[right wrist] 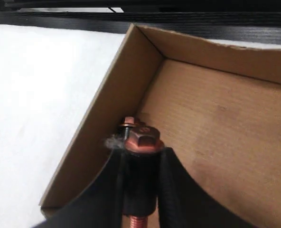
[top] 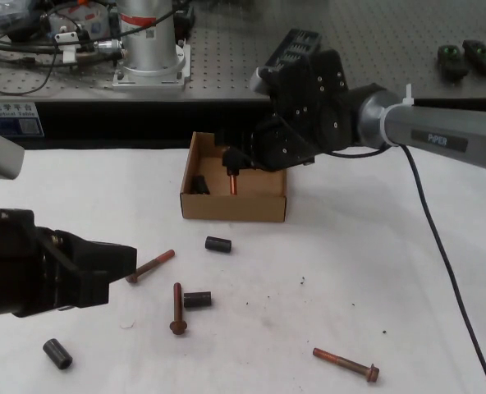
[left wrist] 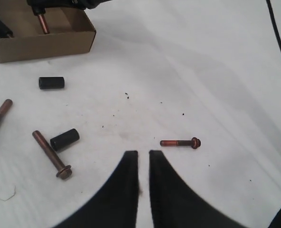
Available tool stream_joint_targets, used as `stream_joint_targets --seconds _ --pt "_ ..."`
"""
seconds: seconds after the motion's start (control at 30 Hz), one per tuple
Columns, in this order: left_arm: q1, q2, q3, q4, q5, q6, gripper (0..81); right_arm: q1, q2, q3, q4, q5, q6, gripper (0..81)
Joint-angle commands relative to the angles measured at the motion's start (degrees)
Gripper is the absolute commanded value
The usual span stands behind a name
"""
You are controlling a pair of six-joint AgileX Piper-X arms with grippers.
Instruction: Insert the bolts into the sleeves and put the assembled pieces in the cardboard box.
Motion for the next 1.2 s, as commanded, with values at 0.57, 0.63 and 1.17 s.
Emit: stream_joint_targets --seconds 0.57,0.63,1.17 --pt "0.1 -0.5 -0.4 -1.1 0.6 4.5 6.7 -1.5 -11.1 -0.8 27.1 5.6 -23.7 37.5" --pt "0.1 -0.5 -0.4 -1.1 0.6 9.5 7.0 -1.5 -13.1 0.3 34.4 8.0 -28.8 32.9" --pt "0.1 -0.3 -0.4 1.6 -1.5 20.4 40.5 3.9 -20.7 27.6 40.1 9.9 -30.1 28.4"
